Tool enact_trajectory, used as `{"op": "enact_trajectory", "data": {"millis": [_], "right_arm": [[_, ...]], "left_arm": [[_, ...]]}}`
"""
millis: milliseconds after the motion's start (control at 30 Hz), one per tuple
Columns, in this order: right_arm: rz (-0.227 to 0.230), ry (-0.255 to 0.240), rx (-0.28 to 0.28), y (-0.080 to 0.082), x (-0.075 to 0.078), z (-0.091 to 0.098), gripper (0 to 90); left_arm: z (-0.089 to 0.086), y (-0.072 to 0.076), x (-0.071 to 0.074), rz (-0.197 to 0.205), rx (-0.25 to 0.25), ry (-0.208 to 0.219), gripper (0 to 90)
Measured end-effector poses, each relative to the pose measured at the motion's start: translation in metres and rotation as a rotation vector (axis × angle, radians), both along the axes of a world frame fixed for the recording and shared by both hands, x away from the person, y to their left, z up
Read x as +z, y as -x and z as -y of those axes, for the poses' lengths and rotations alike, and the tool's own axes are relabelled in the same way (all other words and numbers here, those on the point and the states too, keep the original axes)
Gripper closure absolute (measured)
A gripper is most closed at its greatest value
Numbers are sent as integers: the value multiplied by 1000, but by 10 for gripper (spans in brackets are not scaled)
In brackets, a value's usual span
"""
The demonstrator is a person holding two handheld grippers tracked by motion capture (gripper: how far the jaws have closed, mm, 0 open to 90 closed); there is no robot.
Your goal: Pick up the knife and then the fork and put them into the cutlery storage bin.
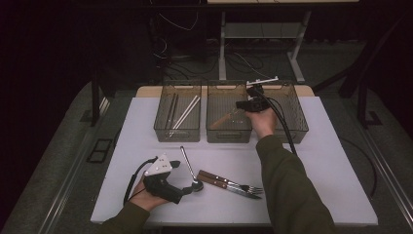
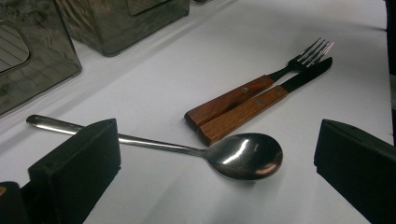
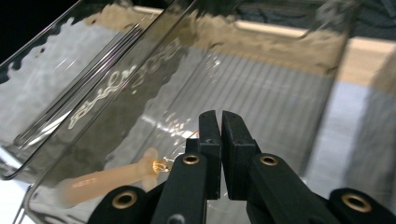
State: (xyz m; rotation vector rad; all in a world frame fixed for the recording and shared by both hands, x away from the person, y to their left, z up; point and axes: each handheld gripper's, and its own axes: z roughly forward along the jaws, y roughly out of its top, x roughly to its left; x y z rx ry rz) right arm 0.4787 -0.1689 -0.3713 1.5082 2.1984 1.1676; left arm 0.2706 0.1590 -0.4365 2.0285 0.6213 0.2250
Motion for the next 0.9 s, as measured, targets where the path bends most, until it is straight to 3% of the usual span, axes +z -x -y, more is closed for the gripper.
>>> {"op": "enact_trajectory", "data": {"millis": [67,133,200,400,667,900], "right_arm": [[-22,-9,25,-1,-6,-6,798],[-8,24,20,0,-7,-9,656],[2,28,29,1,-6,-8,591],[55,8,70,11,5,-1,479],[136,-23,153,43,12,20,384],[164,14,199,74,9,36,284]], "left_arm": [[0,0,0,0,0,1,0],[0,0,0,-1,-3,-2,0],[0,0,0,1,-3,0,0],[1,0,0,-3,2,2,0],[1,0,-1,-8,5,-8,0],[1,-1,-1,-13,5,-22,0]]}}
